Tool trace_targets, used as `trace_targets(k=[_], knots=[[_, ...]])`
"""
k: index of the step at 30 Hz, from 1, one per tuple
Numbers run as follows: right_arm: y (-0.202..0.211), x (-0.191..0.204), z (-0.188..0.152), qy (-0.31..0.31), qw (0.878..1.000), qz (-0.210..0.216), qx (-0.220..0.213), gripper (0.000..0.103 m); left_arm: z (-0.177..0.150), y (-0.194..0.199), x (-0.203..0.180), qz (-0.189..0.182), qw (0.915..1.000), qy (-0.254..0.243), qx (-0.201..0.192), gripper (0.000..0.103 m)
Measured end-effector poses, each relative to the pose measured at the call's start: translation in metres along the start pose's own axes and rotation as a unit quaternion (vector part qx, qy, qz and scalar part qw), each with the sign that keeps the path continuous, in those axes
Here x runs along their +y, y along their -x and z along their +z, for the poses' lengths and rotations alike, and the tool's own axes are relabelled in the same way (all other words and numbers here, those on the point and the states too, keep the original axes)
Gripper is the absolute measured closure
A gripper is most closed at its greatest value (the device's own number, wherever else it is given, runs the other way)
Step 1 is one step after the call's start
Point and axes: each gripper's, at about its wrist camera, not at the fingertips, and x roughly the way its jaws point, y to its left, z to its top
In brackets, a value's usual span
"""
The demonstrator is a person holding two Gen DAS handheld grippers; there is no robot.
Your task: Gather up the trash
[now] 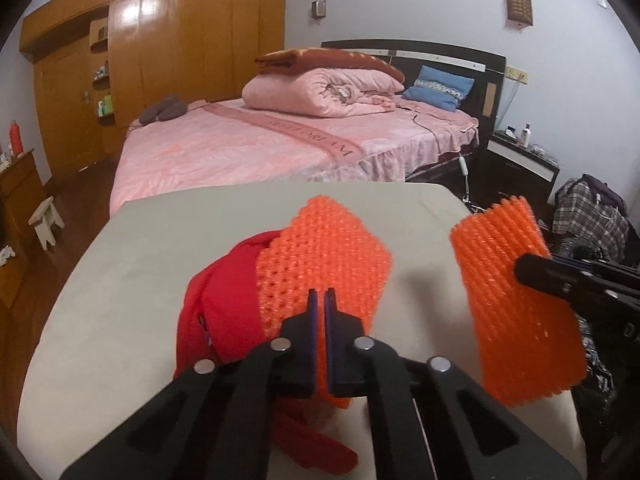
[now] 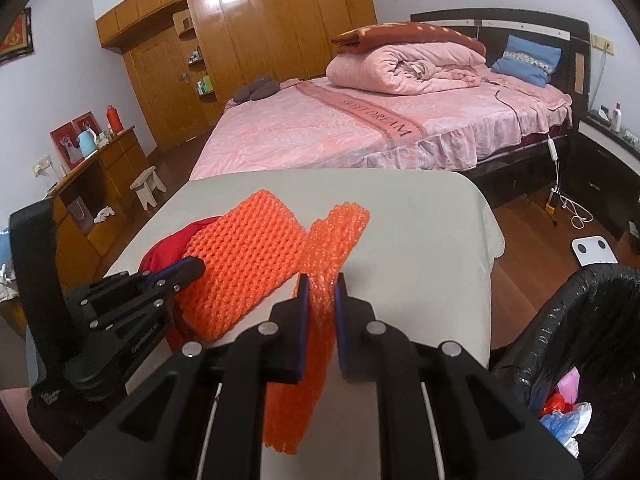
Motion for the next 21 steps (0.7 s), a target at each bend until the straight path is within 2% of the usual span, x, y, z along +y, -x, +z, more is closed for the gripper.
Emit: trace_targets(k=[6, 7, 10, 16, 19, 20, 21], knots=[[0.006, -0.002, -0.001, -0.003, 1.0, -0.001, -0.004, 0.092, 0.003, 0.011, -0.003, 0.012, 0.9998, 0.0, -0.015, 0.102], [0.006, -0.002, -0.001, -0.004, 1.0, -0.001, -0.003, 0.092, 0.004, 0.01, -0.002, 0.019, 0.9997, 0.0, -0.015, 0.099], [0.004, -0.004, -0.002, -0.004, 1.0, -0.001, 0.001, 0.092, 0.006, 0.004, 0.005, 0.035, 0.9993, 0.01, -0.012, 0.073], [0.0, -0.008, -0.003, -0.011, 1.0, -0.005, 0.007, 0.092, 0.007, -0.016, 0.01, 0.028, 0.9994, 0.019, 0.011, 0.065], [-0.002, -0.011, -0.004, -0.013, 1.0, -0.007, 0.01, 0.092, 0.005, -0.023, 0.003, 0.03, 0.9994, 0.004, 0.014, 0.068], [-0.002, -0.012, -0.004, -0.013, 1.0, -0.008, 0.011, 0.092, 0.003, -0.024, 0.0, 0.032, 0.9994, -0.003, 0.012, 0.085], [-0.003, -0.012, -0.005, -0.014, 1.0, -0.008, 0.012, 0.092, 0.002, -0.026, -0.002, 0.027, 0.9995, -0.009, 0.018, 0.094]])
